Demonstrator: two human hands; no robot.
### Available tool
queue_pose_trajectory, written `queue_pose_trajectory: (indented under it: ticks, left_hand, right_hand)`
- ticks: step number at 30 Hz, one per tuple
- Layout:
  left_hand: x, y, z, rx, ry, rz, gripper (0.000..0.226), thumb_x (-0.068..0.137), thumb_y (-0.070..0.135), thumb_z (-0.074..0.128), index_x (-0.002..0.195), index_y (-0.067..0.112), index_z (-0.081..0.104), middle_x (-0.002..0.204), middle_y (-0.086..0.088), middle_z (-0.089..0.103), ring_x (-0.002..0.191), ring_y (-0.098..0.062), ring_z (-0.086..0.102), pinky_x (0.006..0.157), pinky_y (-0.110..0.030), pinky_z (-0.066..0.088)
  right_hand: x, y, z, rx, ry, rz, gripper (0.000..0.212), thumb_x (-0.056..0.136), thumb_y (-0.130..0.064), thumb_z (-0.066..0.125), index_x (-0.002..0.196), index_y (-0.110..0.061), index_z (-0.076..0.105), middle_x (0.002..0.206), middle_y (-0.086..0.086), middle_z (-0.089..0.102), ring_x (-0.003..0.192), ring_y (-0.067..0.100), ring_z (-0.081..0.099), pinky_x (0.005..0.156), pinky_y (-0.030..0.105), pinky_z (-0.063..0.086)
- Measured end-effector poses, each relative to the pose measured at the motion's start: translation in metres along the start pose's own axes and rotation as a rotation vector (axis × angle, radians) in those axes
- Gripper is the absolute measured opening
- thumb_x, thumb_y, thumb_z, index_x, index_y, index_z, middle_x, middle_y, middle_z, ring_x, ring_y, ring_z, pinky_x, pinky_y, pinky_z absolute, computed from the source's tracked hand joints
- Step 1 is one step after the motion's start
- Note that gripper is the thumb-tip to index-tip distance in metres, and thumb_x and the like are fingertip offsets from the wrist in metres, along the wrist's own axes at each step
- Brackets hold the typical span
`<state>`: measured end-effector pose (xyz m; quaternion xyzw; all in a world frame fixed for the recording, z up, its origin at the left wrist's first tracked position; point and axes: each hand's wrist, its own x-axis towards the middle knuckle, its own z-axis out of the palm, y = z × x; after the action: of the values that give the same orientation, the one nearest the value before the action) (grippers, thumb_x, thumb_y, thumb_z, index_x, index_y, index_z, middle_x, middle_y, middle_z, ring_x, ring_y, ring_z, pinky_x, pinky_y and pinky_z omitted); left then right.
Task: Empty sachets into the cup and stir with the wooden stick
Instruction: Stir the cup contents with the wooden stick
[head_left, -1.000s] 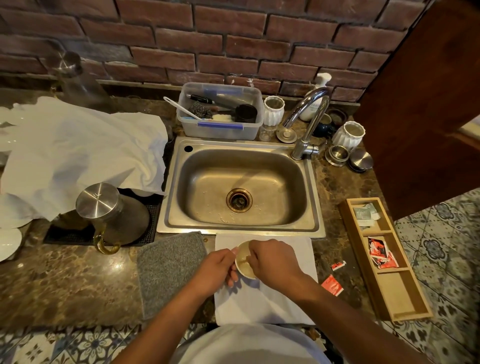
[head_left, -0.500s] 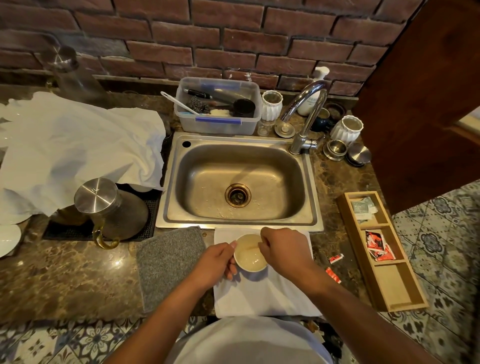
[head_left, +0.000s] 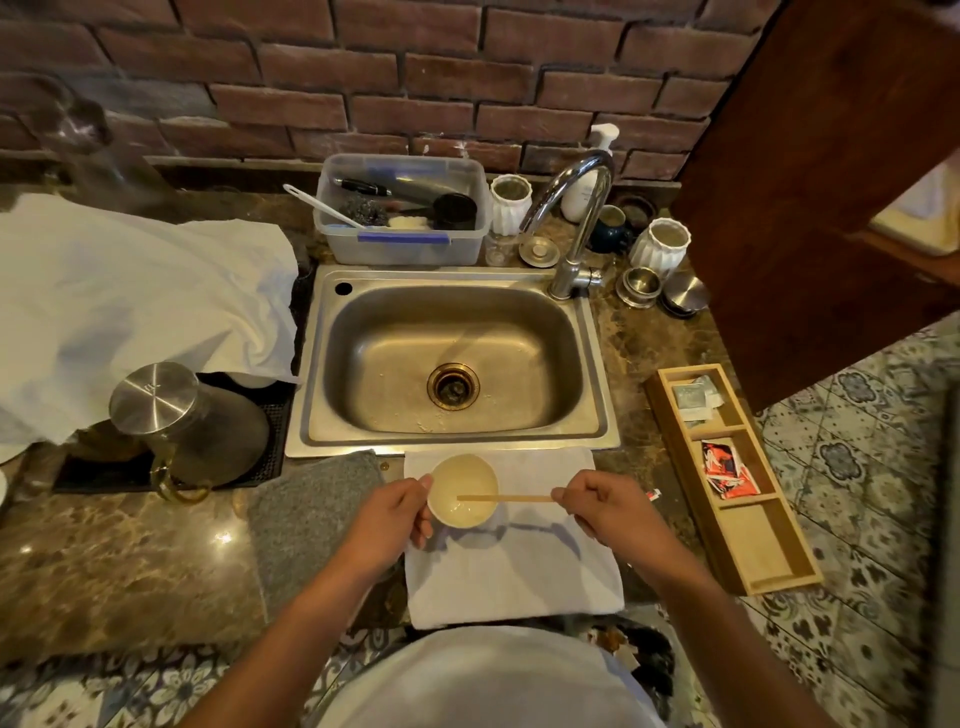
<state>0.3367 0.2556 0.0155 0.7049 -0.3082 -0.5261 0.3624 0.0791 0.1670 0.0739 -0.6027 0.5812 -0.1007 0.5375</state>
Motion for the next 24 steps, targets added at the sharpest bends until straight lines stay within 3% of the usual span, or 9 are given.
queue_pose_trajectory:
  ticks: [3,7,12,16,21,24]
  left_hand:
    - [-0.002,0.0,0.007,-0.002,0.02,0.009,0.044,0.104,0.028,0.049,0.071,0.001,0.061,0.056,-0.008,0.063,0.05,-0.018,0.057,0.054,-0.026,0.047]
    - [-0.005,0.002,0.018,0.02,0.075,0.012,0.045,0.103,0.028,0.051,0.077,-0.007,0.061,0.056,-0.008,0.066,0.048,-0.016,0.058,0.048,-0.022,0.045]
    - [-0.005,0.0,0.028,0.018,0.145,-0.004,0.043,0.103,0.028,0.05,0.078,-0.005,0.06,0.053,-0.005,0.064,0.047,-0.015,0.058,0.044,-0.023,0.043]
    - [-0.003,-0.005,0.035,-0.019,0.188,-0.02,0.041,0.103,0.028,0.05,0.076,-0.001,0.059,0.053,-0.007,0.062,0.045,-0.015,0.056,0.043,-0.024,0.042]
    - [-0.004,-0.003,0.037,0.051,0.229,-0.031,0.043,0.104,0.032,0.047,0.08,0.0,0.06,0.058,-0.009,0.063,0.045,-0.012,0.058,0.046,-0.027,0.042]
    - [-0.006,0.0,0.044,0.047,0.266,-0.031,0.042,0.104,0.031,0.047,0.08,-0.001,0.059,0.06,-0.013,0.061,0.042,-0.01,0.055,0.046,-0.029,0.042]
  right_hand:
    - [-0.004,0.002,-0.012,0.045,-0.017,0.033,0.029,0.096,-0.028,0.067,0.072,-0.012,0.069,0.057,-0.005,0.059,0.05,0.002,0.053,0.057,0.024,0.042]
    - [-0.005,0.004,-0.03,0.283,-0.086,0.046,0.028,0.098,-0.024,0.065,0.076,-0.006,0.065,0.053,0.001,0.049,0.043,0.009,0.038,0.047,0.024,0.031]
    - [0.0,0.02,-0.036,0.247,-0.107,0.01,0.027,0.097,-0.026,0.067,0.075,-0.01,0.069,0.055,0.004,0.053,0.044,0.01,0.043,0.048,0.025,0.037]
    - [0.004,0.04,-0.034,0.064,-0.097,-0.026,0.031,0.093,-0.037,0.069,0.072,-0.015,0.071,0.065,0.01,0.066,0.06,0.02,0.059,0.062,0.039,0.046]
    - [0.004,0.05,-0.034,0.074,-0.193,0.013,0.026,0.09,-0.037,0.067,0.076,-0.017,0.075,0.058,0.005,0.065,0.053,0.019,0.054,0.056,0.042,0.042]
    - [0.002,0.055,-0.041,0.199,-0.276,0.017,0.024,0.093,-0.029,0.066,0.079,-0.012,0.076,0.056,0.006,0.059,0.046,0.018,0.044,0.048,0.036,0.032]
